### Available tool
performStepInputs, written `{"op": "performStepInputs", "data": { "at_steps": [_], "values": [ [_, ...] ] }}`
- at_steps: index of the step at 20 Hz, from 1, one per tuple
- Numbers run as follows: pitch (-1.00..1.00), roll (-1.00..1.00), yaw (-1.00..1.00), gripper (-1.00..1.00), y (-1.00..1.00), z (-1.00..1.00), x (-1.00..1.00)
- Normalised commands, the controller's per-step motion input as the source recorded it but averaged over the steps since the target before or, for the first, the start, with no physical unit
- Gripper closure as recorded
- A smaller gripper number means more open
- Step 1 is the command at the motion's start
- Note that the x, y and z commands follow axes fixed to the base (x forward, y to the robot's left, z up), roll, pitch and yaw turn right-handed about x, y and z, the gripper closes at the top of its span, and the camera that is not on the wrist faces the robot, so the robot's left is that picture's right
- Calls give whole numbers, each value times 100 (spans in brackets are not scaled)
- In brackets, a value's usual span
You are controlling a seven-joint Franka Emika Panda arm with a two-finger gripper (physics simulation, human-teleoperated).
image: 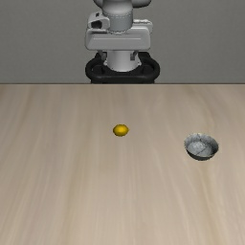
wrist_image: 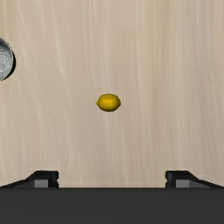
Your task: Pick the lemon and place it on the bowl
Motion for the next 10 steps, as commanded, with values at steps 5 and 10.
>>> {"op": "performStepInputs", "data": {
  "at_steps": [5, 10],
  "values": [
    [0, 0, 0, -100, 20, 0, 80],
    [0, 0, 0, -100, 0, -80, 20]
  ]
}}
